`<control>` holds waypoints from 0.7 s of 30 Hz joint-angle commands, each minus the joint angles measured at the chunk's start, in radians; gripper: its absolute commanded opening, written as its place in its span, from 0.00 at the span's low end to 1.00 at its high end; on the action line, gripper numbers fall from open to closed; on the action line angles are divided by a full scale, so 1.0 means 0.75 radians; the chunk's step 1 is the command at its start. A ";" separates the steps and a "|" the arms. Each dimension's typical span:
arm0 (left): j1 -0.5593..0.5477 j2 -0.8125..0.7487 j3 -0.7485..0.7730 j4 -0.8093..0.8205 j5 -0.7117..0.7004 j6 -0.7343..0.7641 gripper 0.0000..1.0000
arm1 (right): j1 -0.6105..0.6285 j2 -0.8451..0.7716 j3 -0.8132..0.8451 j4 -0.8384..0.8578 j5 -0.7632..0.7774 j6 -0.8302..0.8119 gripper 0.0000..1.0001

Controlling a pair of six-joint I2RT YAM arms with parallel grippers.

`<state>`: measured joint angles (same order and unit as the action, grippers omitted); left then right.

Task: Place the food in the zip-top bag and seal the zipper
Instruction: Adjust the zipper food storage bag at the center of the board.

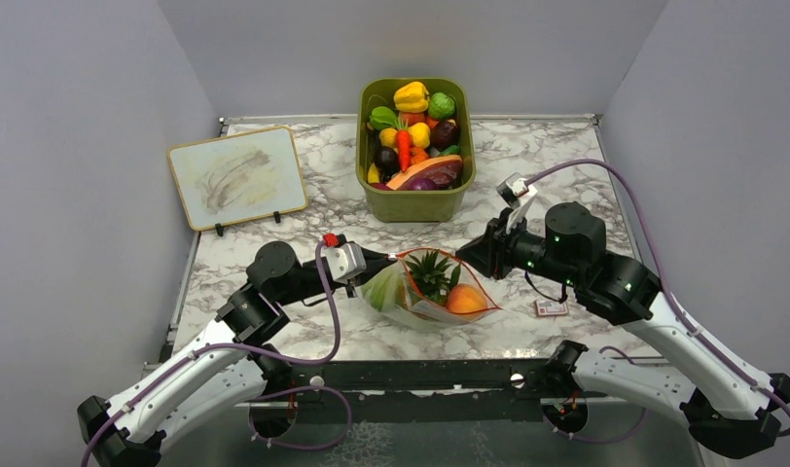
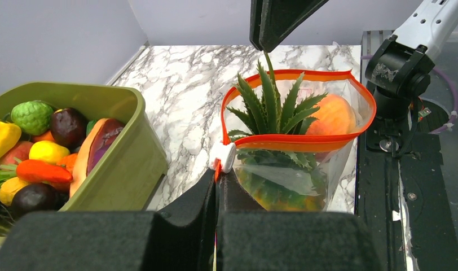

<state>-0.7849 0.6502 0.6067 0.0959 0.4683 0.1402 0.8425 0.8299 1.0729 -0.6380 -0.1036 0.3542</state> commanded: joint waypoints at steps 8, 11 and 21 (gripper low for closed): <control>0.001 0.000 0.021 0.094 0.025 -0.023 0.00 | 0.000 -0.005 -0.078 0.037 -0.122 0.011 0.16; 0.001 0.006 0.022 0.099 0.028 -0.029 0.00 | 0.000 0.002 -0.128 0.120 -0.176 0.039 0.14; 0.002 0.015 0.027 0.115 0.041 -0.050 0.00 | 0.001 0.081 -0.231 0.337 -0.274 0.096 0.10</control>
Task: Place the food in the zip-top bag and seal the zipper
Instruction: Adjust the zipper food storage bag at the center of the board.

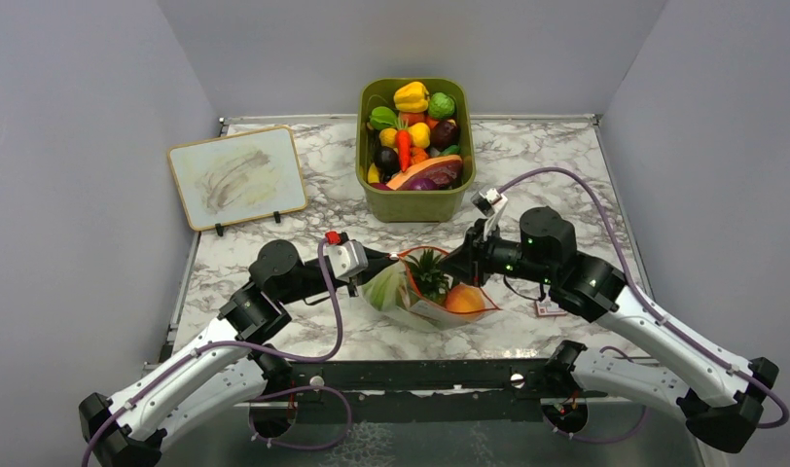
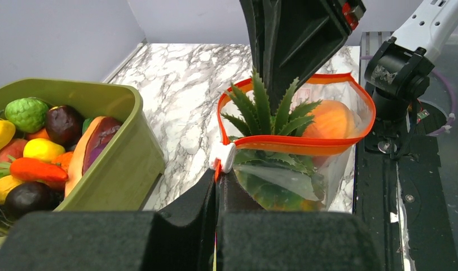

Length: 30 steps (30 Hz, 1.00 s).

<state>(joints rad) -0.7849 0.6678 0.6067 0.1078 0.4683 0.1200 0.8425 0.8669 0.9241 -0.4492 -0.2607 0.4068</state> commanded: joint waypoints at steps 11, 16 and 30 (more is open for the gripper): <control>0.001 0.005 0.011 0.124 0.051 -0.023 0.00 | 0.039 0.113 -0.185 0.301 -0.068 0.106 0.09; 0.002 0.019 0.023 0.109 0.065 0.001 0.00 | 0.112 0.210 -0.222 0.310 0.016 0.104 0.09; 0.002 -0.074 0.081 0.031 0.043 0.008 0.00 | 0.262 0.389 -0.238 0.110 0.475 0.089 0.09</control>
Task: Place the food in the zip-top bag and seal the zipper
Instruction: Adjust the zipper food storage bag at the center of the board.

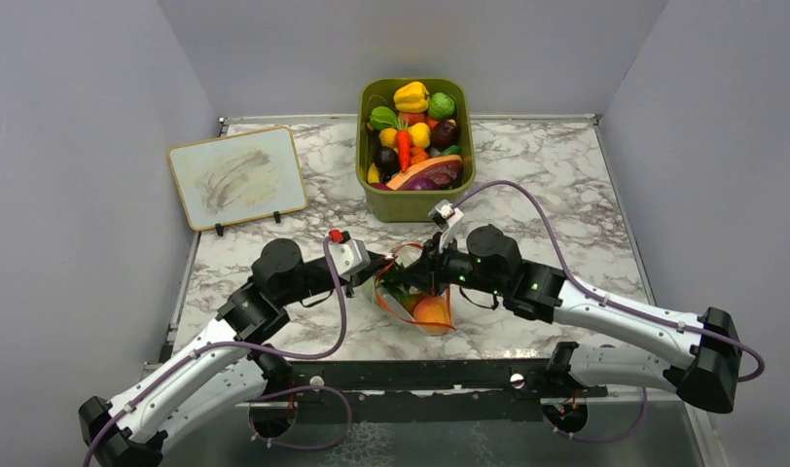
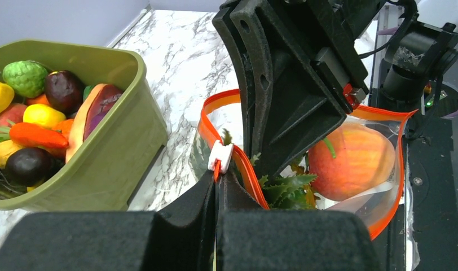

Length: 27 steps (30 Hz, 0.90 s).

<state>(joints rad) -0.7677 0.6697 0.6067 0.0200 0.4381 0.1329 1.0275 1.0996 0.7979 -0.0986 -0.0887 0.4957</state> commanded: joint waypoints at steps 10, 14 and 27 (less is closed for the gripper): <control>-0.021 -0.123 0.117 0.057 0.176 -0.001 0.00 | 0.015 0.033 -0.026 -0.469 0.387 -0.065 0.09; -0.021 -0.140 0.129 -0.042 0.205 0.059 0.00 | 0.017 -0.029 0.032 -0.534 0.385 -0.102 0.11; -0.022 -0.114 0.148 -0.060 0.233 0.069 0.00 | 0.016 -0.192 0.249 -0.551 0.086 -0.138 0.23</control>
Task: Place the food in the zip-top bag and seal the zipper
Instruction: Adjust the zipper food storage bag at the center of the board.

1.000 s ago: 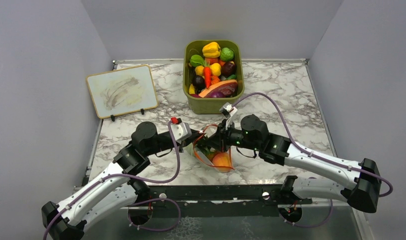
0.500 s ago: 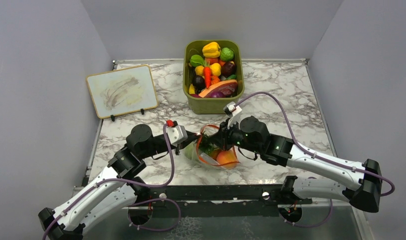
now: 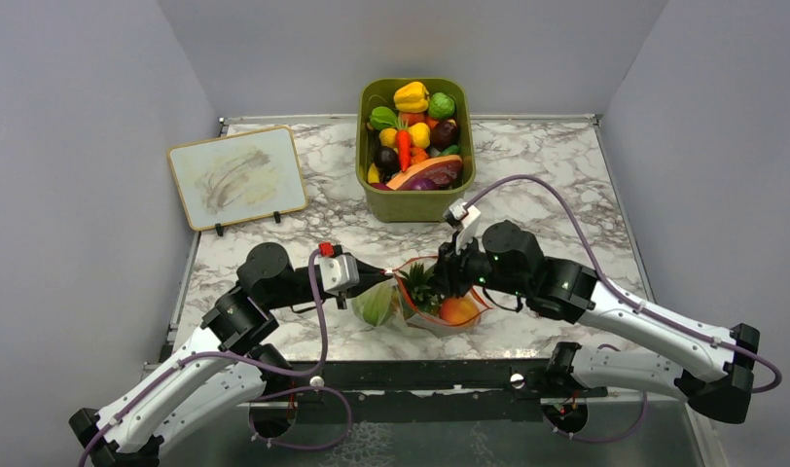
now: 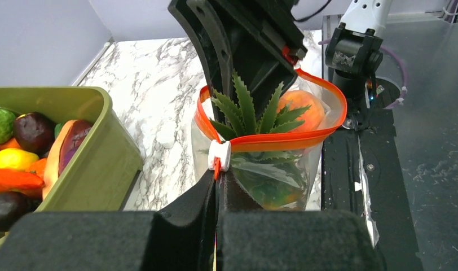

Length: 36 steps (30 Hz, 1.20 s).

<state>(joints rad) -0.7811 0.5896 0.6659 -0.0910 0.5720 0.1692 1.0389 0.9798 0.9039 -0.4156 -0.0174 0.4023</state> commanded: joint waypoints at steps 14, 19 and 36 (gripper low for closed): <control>-0.003 0.009 0.076 0.070 0.047 0.038 0.00 | 0.001 -0.280 0.000 -0.011 -0.050 0.061 0.31; -0.002 0.020 0.070 0.105 0.078 0.014 0.00 | 0.000 -0.181 -0.055 0.159 -0.149 0.069 0.30; -0.004 0.022 0.112 0.137 0.063 0.021 0.00 | 0.014 0.309 -0.113 0.317 -0.239 0.093 0.30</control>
<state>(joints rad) -0.7799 0.6342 0.6952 -0.1188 0.6193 0.1856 1.0389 1.1271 0.8593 -0.1055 -0.1783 0.4709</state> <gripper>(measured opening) 0.009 0.299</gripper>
